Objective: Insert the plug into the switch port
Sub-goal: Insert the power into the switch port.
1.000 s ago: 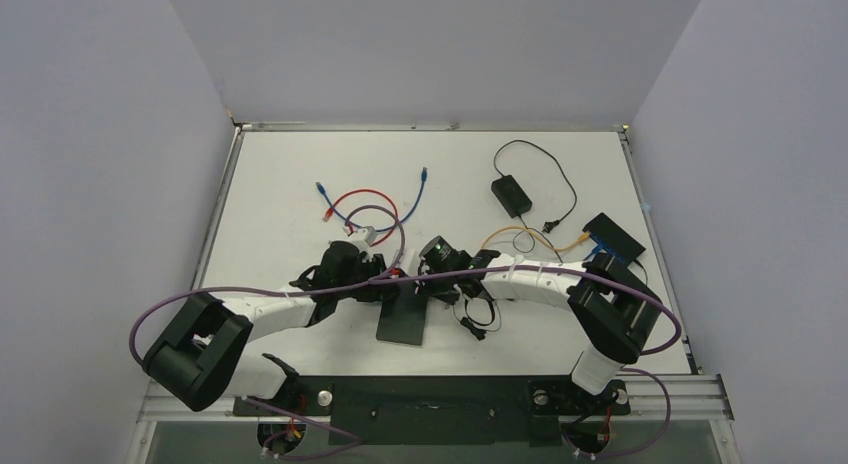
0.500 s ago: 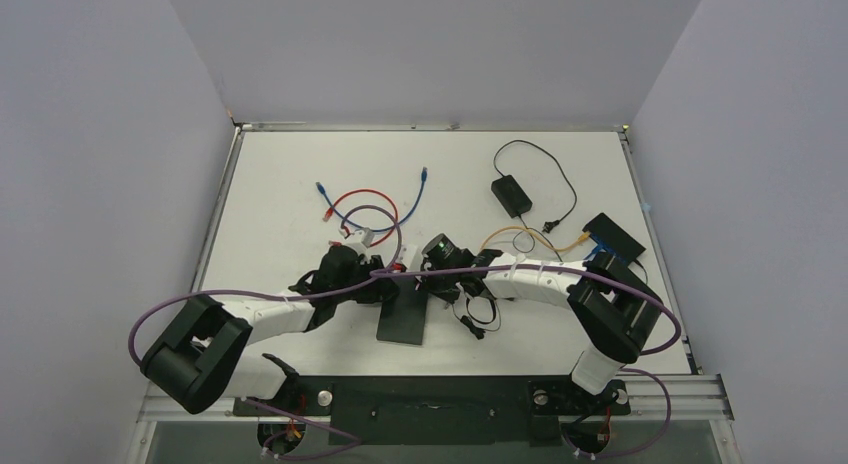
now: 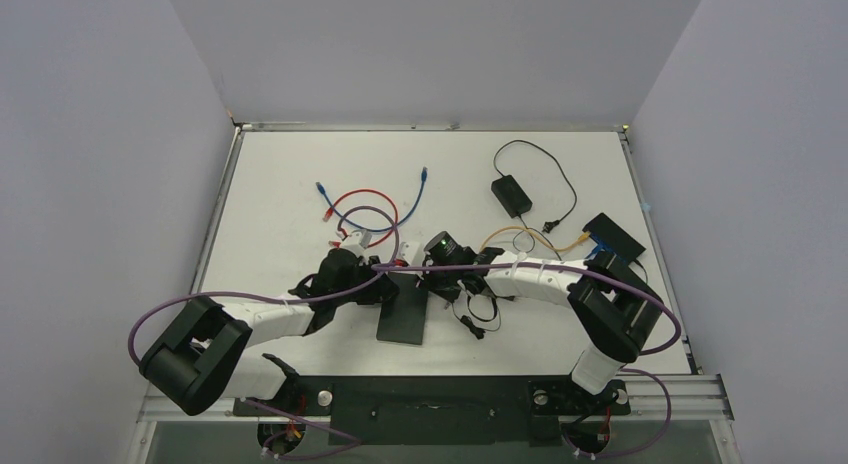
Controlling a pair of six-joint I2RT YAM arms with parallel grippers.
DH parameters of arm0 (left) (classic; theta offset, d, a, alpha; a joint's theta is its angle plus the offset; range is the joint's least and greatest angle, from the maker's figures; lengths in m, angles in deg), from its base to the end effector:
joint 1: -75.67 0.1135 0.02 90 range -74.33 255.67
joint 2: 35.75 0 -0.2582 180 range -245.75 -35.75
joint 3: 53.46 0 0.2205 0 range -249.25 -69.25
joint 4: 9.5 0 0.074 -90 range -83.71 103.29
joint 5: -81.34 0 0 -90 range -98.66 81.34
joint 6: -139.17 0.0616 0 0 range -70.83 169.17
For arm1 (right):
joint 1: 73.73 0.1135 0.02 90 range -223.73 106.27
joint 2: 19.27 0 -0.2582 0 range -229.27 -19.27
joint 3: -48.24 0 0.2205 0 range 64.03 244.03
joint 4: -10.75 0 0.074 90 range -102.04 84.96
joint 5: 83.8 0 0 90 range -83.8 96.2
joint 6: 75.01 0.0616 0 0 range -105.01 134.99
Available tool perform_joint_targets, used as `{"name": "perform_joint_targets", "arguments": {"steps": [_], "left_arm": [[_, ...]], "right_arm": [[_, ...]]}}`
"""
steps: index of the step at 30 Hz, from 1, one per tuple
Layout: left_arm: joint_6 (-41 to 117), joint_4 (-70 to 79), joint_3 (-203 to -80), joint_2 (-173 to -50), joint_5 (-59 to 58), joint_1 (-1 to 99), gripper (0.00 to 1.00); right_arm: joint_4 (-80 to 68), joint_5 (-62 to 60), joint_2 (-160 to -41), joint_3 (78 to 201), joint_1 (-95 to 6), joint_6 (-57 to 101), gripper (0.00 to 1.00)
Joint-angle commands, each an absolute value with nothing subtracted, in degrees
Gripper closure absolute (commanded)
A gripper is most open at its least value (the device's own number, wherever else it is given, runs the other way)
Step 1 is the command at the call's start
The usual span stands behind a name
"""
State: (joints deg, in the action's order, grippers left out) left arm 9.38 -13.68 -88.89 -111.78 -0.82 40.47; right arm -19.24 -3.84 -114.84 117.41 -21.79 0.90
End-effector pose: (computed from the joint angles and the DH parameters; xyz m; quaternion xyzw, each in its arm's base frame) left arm 0.1862 -0.1416 0.1404 -0.0049 0.8911 -0.3221 0.3196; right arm 0.1870 0.2563 0.1603 -0.5408 0.7859 0.1726 0.2453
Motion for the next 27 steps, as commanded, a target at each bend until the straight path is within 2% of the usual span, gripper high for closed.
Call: {"name": "perform_joint_targets", "arguments": {"steps": [1, 13, 19, 27], "left_arm": [[3.42, -21.26, -88.82, -112.8, 19.43, 32.74, 0.65], [0.91, -26.65, -87.8, -112.75, 21.44, 31.76, 0.65], [0.83, -26.89, -88.03, -113.11, 21.73, 31.7, 0.65], [4.91, -16.7, -90.68, -109.11, 17.04, 31.8, 0.6]], "right_arm": [[22.08, -24.05, -113.63, 127.23, -18.29, 5.43, 1.0], [31.12, -28.46, -115.73, 129.04, -18.2, 9.23, 1.0], [30.16, -29.09, -116.12, 130.27, -18.21, 9.42, 1.0], [24.2, -26.8, -112.41, 125.11, -19.54, 7.16, 1.0]]}}
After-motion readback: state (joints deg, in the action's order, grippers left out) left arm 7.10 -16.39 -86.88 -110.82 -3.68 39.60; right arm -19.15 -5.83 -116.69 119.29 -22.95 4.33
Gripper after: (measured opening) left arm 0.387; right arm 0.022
